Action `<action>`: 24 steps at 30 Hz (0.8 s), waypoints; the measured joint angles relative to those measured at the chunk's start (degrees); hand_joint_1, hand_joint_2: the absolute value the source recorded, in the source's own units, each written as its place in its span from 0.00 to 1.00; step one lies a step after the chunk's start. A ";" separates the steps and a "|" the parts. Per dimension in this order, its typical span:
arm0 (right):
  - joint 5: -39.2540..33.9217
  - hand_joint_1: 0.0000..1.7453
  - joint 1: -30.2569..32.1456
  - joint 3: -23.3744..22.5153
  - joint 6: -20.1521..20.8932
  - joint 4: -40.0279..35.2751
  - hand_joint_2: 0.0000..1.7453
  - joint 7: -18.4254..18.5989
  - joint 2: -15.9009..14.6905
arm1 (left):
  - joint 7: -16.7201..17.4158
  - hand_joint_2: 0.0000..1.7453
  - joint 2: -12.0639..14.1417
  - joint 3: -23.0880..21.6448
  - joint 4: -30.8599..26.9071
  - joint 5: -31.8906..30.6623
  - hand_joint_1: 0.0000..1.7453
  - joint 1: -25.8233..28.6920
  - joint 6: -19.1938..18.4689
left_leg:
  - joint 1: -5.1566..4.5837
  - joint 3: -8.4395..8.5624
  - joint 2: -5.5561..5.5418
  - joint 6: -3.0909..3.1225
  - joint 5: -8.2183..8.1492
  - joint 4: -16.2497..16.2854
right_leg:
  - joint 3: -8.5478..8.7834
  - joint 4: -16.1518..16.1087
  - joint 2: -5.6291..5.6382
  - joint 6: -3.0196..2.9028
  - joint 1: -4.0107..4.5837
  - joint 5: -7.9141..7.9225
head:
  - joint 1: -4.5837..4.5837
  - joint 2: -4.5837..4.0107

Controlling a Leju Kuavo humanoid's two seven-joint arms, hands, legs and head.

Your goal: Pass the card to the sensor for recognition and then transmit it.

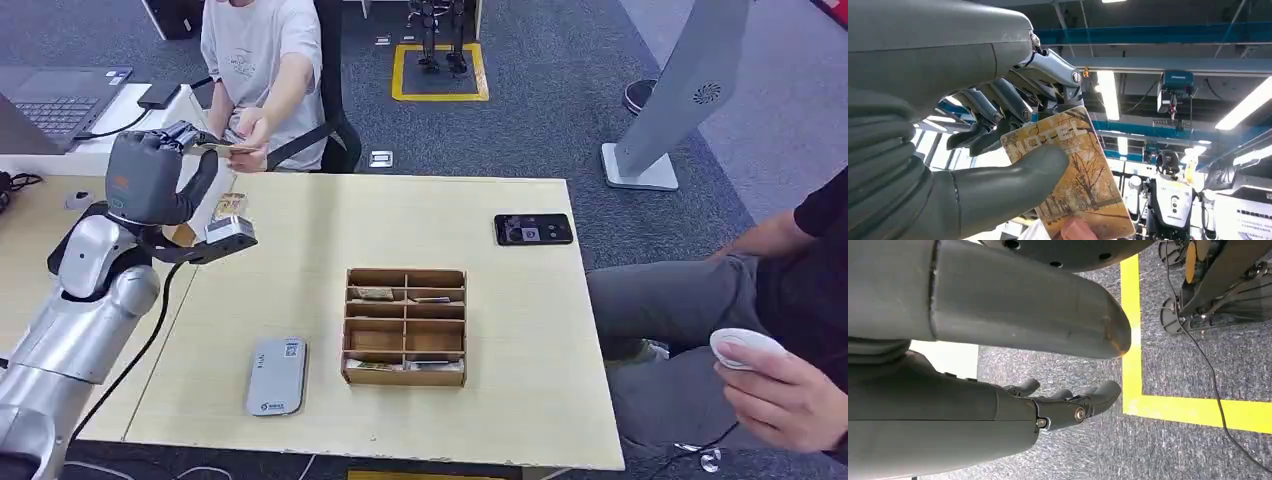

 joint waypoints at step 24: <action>-0.79 0.00 0.30 0.74 0.17 -0.17 0.00 -1.36 -0.37 | 0.55 1.00 2.58 -0.39 1.55 12.24 0.00 0.03 -11.57 | 0.01 -0.02 0.00 0.00 0.00 0.00 | -0.02 0.00 0.01 -0.01 0.00 0.01 | -0.02 0.00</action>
